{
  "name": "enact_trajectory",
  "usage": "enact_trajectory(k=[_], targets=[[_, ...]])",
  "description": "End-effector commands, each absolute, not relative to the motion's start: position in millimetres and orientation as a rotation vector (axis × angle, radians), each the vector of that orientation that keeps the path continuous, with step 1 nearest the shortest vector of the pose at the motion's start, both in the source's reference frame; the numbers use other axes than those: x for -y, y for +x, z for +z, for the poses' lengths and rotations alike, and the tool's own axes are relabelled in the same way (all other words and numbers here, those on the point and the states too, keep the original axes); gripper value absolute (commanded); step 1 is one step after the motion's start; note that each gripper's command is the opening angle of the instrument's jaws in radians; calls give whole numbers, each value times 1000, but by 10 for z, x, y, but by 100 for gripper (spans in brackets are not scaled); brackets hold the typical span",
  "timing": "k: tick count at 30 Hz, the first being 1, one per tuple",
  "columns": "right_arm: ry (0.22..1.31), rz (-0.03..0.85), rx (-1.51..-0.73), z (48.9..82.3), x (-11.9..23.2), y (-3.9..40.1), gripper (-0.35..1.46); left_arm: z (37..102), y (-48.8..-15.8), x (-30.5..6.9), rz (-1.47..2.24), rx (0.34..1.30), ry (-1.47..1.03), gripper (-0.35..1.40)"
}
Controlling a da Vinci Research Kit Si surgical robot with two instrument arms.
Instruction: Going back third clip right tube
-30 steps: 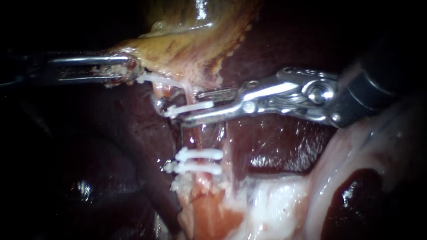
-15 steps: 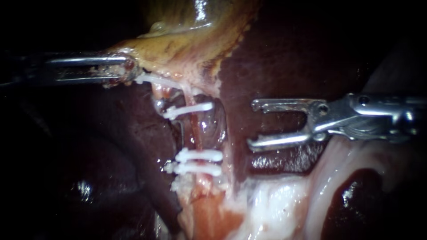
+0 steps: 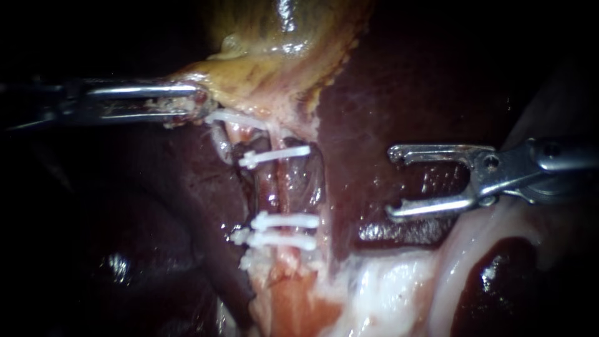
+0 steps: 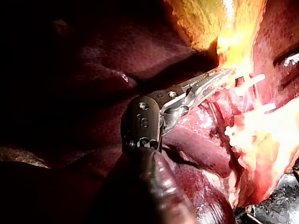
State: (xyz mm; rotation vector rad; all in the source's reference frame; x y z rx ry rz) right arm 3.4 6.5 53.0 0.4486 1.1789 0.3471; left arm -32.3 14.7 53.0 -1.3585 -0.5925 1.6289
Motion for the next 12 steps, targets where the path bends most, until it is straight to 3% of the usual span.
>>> enact_trajectory(k=[1,12], targets=[[449,347,-1178,529,-65,33,50,534,-325,-147,1631,590,-1359,-35],[451,339,-1181,528,-64,33,50,550,-336,-144,1647,597,-1356,-35]])
